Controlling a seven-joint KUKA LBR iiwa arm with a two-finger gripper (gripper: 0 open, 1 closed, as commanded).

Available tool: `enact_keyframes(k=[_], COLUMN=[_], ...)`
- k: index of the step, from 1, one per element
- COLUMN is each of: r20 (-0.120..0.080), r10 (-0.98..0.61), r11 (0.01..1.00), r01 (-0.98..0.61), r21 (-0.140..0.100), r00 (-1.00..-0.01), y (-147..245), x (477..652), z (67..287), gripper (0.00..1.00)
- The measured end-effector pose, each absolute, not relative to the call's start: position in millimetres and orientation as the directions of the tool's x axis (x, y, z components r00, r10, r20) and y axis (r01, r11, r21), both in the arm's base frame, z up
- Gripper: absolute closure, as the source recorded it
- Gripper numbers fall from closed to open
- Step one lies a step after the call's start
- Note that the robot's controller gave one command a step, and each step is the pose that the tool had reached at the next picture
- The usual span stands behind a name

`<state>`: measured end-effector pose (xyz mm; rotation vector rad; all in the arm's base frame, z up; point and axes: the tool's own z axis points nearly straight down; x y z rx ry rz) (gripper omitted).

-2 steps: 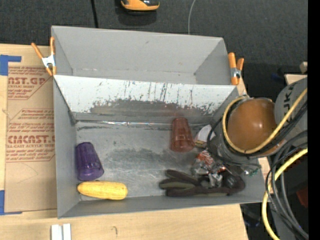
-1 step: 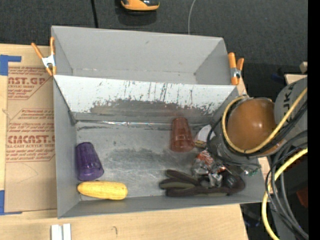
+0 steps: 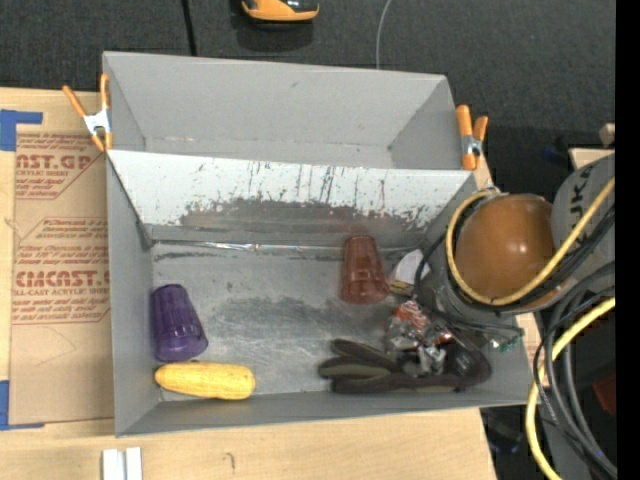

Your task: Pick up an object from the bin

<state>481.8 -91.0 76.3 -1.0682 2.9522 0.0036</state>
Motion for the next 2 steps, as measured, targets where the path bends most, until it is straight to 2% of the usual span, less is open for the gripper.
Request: enact_keyframes(k=[2], r20=[-0.001], r10=[-0.640], r11=[0.768], r01=[-0.640], r21=[0.001], r00=[-0.768], y=[-90.8], x=[481.8], z=[113.6], gripper=[1.00])
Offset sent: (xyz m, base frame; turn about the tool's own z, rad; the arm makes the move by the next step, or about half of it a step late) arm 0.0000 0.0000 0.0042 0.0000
